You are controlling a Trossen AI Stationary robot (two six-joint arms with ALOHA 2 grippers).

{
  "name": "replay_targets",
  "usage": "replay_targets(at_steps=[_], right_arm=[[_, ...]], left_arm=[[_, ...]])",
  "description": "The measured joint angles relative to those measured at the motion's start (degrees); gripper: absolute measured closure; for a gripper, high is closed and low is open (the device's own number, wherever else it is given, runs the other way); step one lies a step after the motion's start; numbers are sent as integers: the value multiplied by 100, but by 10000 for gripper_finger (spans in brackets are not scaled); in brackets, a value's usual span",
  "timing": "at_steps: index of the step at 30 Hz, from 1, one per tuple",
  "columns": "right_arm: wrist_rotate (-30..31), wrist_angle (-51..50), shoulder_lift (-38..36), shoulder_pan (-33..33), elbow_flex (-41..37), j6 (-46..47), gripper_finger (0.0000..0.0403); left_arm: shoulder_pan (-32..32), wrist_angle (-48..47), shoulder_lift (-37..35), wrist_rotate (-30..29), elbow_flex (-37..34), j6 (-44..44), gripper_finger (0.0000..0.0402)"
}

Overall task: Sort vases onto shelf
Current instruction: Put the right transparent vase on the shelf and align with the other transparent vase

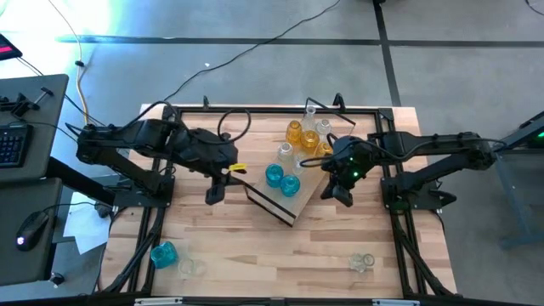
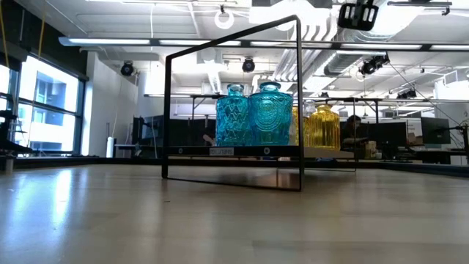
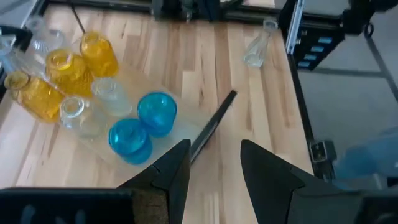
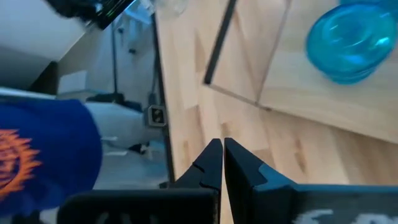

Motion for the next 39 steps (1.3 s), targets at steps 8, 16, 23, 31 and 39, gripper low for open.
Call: replay_targets(at_steps=[8,16,23,31,39], right_arm=[[152,84,2,361,4,35,403],[1270,109,2,919,4,217,403],[1940,-15,2,1516,4,208,403],[2375,78,2,1720,4,904,403],[3164,602,2,1957,4,2095,403]], left_arm=[[-150,130,242,-148,0,-235,268],[-380,137,305,-1193,-9,-549,268],[-308,139,298,-1410,-9,-1265,268],[-353,-118,246,-1313,-9,-1019,268],[-411,-1237,-54,-1298,-9,-197,268]])
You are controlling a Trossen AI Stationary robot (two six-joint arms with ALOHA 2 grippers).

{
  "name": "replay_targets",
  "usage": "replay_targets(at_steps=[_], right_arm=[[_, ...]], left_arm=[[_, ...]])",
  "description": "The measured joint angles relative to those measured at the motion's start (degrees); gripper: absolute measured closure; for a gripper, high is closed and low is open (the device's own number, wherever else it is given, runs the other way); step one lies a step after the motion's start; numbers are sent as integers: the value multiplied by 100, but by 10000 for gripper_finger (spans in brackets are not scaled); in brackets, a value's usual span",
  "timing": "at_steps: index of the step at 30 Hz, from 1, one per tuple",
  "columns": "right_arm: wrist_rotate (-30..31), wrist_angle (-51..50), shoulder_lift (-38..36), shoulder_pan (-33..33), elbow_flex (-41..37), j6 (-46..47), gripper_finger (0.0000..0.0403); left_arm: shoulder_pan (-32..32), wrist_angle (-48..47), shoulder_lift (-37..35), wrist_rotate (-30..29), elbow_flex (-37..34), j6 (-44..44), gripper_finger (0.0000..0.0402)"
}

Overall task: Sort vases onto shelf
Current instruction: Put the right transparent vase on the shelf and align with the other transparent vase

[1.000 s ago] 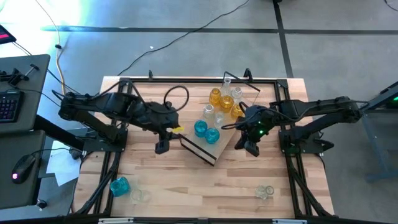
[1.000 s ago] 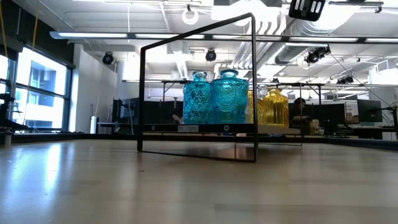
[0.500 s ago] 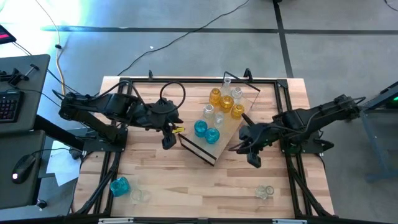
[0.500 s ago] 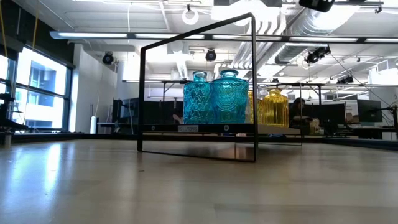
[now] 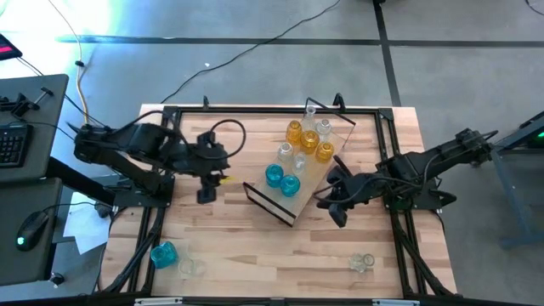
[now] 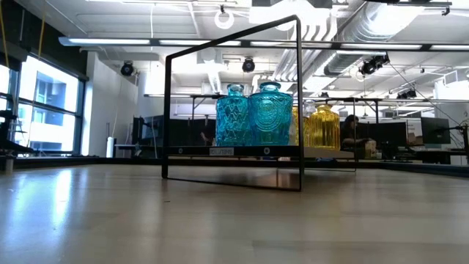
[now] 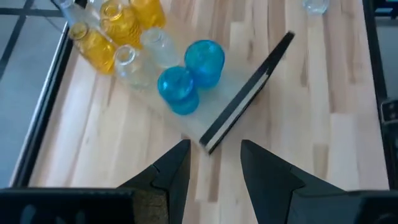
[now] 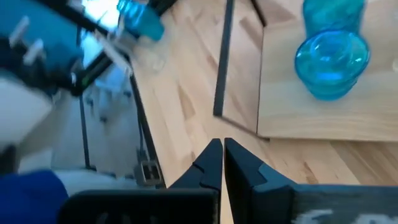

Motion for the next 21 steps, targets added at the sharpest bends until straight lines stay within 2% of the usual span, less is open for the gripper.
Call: replay_targets(at_steps=[5,13,16,21], right_arm=[[380,196,12,-11,0,498,403],[621,220,41,130,0,959,403],[597,43,144,235,0,1024,403],[109,-445,422,419,-2,1155,403]], left_arm=[[-83,-512,-312,-13,0,137,268],[-195,-992,-884,-36,2,252,268],[-195,-1218,-1004,-32,2,176,268],[-279,-1633,-1049,155,2,-262,268]])
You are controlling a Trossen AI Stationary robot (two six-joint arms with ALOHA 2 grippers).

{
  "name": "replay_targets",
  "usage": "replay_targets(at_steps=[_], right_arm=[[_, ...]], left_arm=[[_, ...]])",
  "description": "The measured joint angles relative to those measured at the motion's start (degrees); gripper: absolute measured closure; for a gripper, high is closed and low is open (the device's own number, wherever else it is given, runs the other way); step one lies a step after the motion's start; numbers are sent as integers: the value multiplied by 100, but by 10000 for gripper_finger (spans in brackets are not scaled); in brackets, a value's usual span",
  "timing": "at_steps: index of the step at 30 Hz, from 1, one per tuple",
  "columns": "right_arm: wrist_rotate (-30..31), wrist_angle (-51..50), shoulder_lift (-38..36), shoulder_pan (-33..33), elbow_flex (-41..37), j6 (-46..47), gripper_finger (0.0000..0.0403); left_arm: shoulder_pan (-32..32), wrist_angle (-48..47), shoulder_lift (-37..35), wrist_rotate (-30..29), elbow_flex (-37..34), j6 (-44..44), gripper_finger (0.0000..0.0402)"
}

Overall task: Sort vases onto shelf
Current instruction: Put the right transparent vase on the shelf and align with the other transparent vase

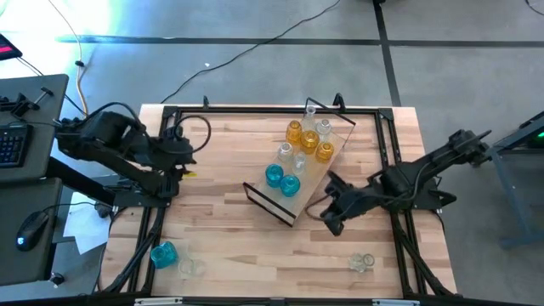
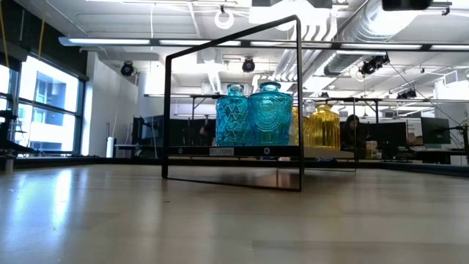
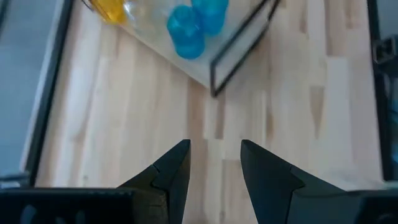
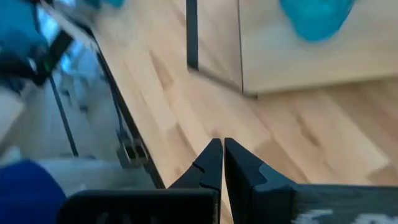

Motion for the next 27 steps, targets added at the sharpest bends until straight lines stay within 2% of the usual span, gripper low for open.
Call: replay_targets(at_steps=[4,11,15,21,27], right_arm=[[-158,-322,191,232,-4,-1,403],[20,-798,245,706,-4,500,403],[-186,-859,245,1078,-4,1037,403],[-751,-591,245,1752,-4,2152,403],[-784,-368,245,2398,-4,3173,403]], left_arm=[[-365,-8,-25,172,-219,-328,268],[-1027,35,-36,195,-1241,-1071,268],[-1294,380,-33,197,-1681,-1567,268],[-1630,435,-13,199,-1963,-2262,268],[-1709,460,-20,108,-2026,-2444,268]])
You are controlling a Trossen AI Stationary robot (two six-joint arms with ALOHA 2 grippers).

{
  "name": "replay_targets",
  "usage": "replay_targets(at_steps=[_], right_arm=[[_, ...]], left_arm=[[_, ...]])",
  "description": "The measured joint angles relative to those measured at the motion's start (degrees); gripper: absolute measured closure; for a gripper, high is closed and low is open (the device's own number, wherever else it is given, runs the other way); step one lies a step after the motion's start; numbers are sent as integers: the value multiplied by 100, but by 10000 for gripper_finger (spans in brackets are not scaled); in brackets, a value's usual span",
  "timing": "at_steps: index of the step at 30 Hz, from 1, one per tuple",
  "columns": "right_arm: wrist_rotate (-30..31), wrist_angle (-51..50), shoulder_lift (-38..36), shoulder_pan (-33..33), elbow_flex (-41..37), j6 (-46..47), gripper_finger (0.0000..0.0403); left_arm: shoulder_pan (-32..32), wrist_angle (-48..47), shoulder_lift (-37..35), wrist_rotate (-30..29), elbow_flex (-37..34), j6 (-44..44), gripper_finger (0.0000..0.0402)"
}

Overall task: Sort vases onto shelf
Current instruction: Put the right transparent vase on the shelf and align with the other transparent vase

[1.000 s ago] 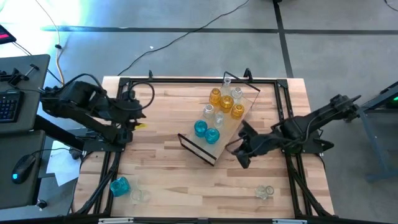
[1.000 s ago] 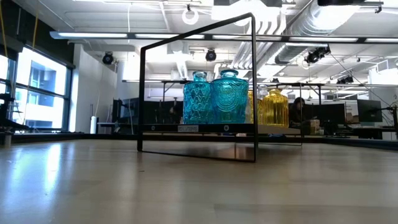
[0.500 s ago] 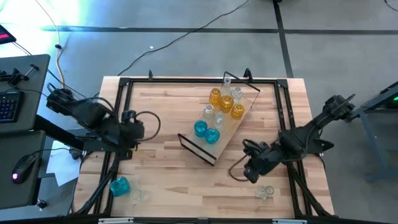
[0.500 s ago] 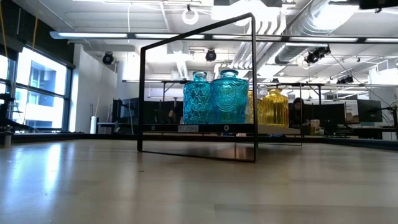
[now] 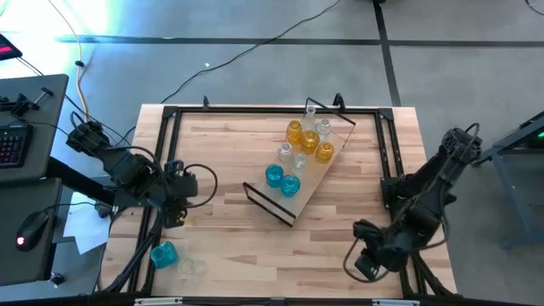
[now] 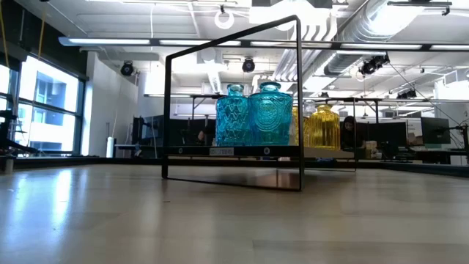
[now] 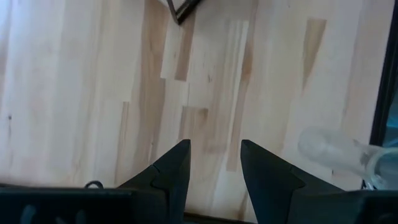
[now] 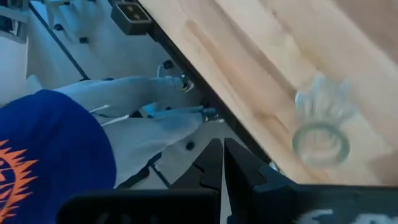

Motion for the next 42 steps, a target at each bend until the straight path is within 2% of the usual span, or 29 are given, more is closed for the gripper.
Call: replay_targets(at_steps=[5,12,16,21,23,29,38,42], right_arm=[[8,-2,0,320,0,430,403],[-90,-81,0,568,0,231,403],[-134,-24,0,575,2,-28,403],[617,-36,197,572,2,-82,403],[560,1,389,570,2,-186,403],[-204,-245,962,593,2,-174,403],[184,-256,773,612,9,-67,402],[252,-173,570,608,9,-41,378]], left_arm=[[4,107,0,-424,0,4,268],[4,173,0,-728,0,34,268],[4,175,0,-741,0,153,268],[4,213,0,-808,0,149,268],[4,277,0,-831,0,149,268],[4,295,0,-864,0,146,268],[4,293,0,-851,0,101,268],[4,293,0,-849,0,105,268]])
